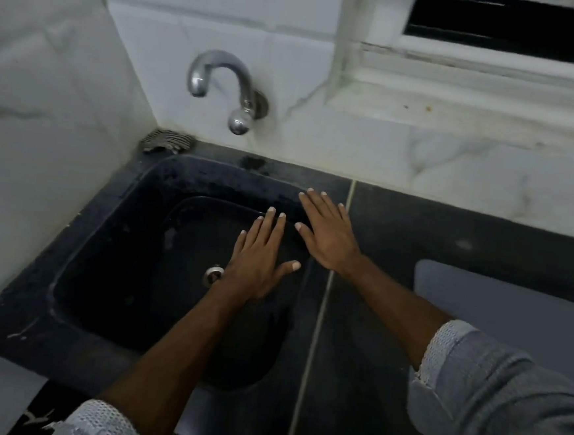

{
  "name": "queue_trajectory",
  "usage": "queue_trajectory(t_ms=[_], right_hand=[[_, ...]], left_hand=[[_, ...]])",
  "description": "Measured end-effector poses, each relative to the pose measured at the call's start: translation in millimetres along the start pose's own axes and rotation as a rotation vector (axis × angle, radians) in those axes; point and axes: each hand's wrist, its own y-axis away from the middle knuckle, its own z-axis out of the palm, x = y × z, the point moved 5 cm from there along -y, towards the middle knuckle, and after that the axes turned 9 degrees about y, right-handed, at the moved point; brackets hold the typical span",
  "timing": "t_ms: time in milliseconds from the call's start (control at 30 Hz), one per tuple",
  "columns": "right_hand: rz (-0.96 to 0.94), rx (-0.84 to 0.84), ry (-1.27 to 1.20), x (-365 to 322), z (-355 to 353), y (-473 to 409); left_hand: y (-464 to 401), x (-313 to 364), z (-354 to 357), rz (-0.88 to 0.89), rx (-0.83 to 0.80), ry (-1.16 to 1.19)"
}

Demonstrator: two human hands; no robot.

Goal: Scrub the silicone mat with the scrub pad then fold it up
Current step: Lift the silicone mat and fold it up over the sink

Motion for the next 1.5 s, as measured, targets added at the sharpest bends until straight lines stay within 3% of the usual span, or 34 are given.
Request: queue_trajectory(t_ms=[400, 533, 667, 800, 1000, 1300, 1500], right_hand=[[0.229, 0.010, 0.004, 178.7, -44.0, 191.9], [0.325, -0.006, 0.007, 226.7, -48.3, 245.8], [0.416, 0.026, -0.006, 265.3, -51.4, 307.2], [0.629, 0.110, -0.045, 310.0, -58.6, 364.4], [0.973, 0.118, -0.022, 359.5, -64.4, 431.6], [1.087, 0.077, -0.113, 383.0, -63.6, 440.6], [1.290, 0.120, -0.330, 401.9, -67.7, 444.9]], left_hand=[[5.4, 191.5, 129.2, 0.115, -0.073, -0.022], [9.2, 225.8, 162.4, 0.055, -0.106, 0.072], [18.7, 236.2, 172.7, -0.050, 0.028, 0.043], [27.7, 229.7, 168.9, -0.131, 0.124, 0.049], [30.6, 209.5, 168.7, -0.302, 0.072, 0.134], [26.7, 205.0, 176.3, -0.445, 0.011, 0.308], [24.3, 205.0, 176.1, -0.478, 0.027, 0.392]])
